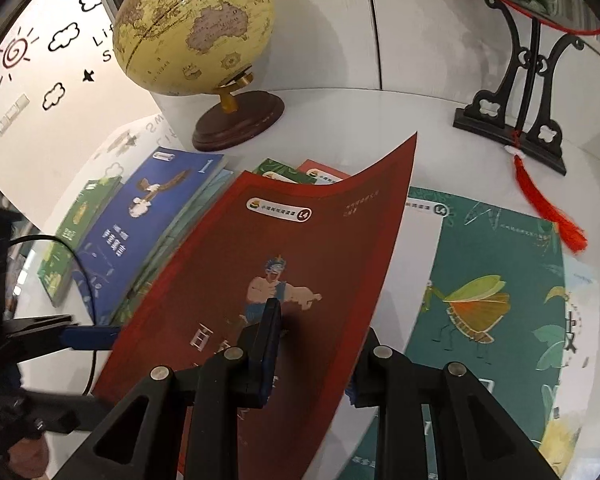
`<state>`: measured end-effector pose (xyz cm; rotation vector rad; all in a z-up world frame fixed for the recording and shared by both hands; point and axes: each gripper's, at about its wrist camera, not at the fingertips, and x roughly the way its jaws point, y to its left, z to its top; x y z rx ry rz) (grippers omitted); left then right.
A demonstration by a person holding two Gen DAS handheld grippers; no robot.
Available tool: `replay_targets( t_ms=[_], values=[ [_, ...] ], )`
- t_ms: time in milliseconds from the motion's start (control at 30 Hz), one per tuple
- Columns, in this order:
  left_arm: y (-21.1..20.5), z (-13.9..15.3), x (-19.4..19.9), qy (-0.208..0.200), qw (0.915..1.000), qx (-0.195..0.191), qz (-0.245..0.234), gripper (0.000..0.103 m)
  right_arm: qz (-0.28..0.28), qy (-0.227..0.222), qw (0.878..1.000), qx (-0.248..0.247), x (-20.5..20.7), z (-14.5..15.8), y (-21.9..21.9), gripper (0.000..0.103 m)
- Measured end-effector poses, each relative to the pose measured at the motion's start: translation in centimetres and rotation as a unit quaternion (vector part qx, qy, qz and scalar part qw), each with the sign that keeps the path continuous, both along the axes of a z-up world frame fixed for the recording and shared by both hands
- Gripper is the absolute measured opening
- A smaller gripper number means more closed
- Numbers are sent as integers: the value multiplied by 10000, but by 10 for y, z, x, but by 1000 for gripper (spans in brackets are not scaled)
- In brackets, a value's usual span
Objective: Organize books
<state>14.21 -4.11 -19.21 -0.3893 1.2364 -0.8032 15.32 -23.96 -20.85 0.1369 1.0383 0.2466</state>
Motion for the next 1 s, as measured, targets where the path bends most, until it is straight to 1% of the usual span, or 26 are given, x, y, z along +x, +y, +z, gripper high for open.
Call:
replay_targets(
  t_ms=[67, 100, 133, 167, 233, 300, 367, 433, 533, 633, 733, 833, 867, 1000],
  values=[
    [-6, 4, 0, 60, 9998, -200, -45, 84, -24, -10, 9999, 164, 0, 0, 0, 27],
    [-7, 5, -1, 86, 9995, -310, -75, 84, -20, 8, 9996, 271, 0, 0, -1, 25],
    [-9, 6, -1, 112, 9992, -388, -80, 84, -87, 39, 9989, 468, 0, -1, -6, 25],
    [-11, 8, -2, 109, 9990, -419, -81, 84, -166, 97, 9971, 732, 0, -3, -12, 25],
    [-15, 12, -4, 70, 9990, -423, -84, 84, -259, 113, 9945, 1012, -4, -5, -19, 25],
    [-17, 18, -8, 23, 9987, -487, -126, 84, -267, 127, 9932, 1125, -7, -3, -21, 25],
    [-16, 25, -11, -30, 9984, -537, -165, 84, -265, 112, 9901, 1373, -11, 1, -24, 25],
    [-10, 33, -13, -81, 9981, -581, -162, 84, -228, 29, 9885, 1498, -15, 10, -24, 25],
    [4, 52, -17, -275, 9978, -591, -95, 84, -184, -87, 9873, 1575, -17, 25, -17, 25],
    [27, 73, -20, -490, 9974, -529, -24, 84, -89, -271, 9872, 1569, -18, 44, 0, 25],
    [60, 92, -22, -663, 9968, -427, 136, 84, 49, -448, 9857, 1624, -18, 62, 27, 25],
    [100, 107, -21, -781, 9957, -369, 320, 84, 213, -585, 9829, 1730, -15, 77, 65, 25],
    [117, 112, -20, -839, 9952, -341, 356, 84, 267, -625, 9817, 1777, -13, 83, 85, 25],
    [175, 124, -11, -1016, 9940, -182, 367, 84, 420, -755, 9789, 1852, -8, 96, 147, 25]
  ],
)
